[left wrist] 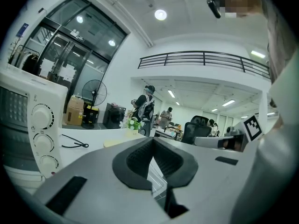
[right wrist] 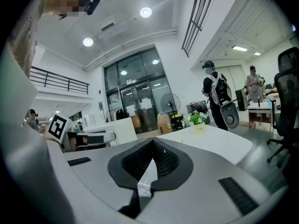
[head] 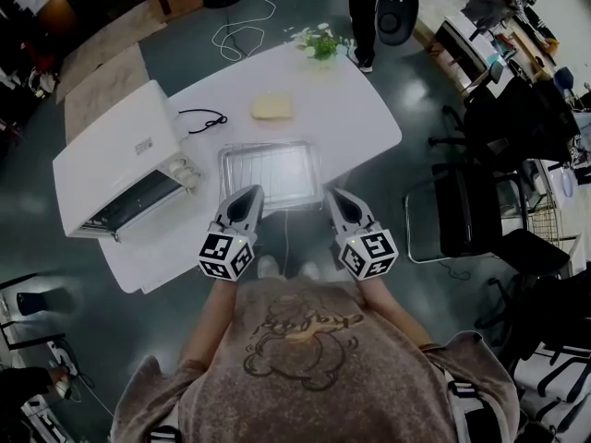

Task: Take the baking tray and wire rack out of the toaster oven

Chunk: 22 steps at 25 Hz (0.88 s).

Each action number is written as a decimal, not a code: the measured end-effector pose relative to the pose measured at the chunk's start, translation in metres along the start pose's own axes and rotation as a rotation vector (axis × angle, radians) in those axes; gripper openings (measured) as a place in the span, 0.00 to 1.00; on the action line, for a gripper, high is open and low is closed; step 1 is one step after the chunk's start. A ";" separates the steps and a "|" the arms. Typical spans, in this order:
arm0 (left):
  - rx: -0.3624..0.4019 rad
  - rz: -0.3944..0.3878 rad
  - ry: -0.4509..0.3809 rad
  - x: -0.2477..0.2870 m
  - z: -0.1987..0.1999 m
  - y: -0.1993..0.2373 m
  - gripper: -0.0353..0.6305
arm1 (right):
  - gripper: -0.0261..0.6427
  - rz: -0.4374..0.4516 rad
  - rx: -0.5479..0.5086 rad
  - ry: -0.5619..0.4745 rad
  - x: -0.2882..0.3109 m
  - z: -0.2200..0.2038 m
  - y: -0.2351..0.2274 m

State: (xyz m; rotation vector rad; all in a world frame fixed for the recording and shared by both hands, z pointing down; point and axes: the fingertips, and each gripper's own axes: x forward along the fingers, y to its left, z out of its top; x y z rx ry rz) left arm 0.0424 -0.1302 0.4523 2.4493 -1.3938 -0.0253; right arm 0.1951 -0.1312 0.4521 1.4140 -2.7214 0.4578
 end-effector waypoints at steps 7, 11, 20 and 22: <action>-0.006 0.016 0.001 -0.002 -0.001 0.000 0.06 | 0.04 -0.004 -0.001 0.000 0.001 0.001 0.001; -0.010 0.020 0.002 -0.006 -0.003 0.002 0.06 | 0.04 -0.011 -0.006 -0.001 0.002 0.001 0.001; -0.014 0.026 0.002 -0.013 -0.003 0.005 0.06 | 0.04 -0.015 -0.023 0.006 0.001 -0.001 0.003; -0.016 0.026 0.003 -0.013 -0.003 0.006 0.06 | 0.04 -0.013 -0.024 0.008 0.002 -0.001 0.003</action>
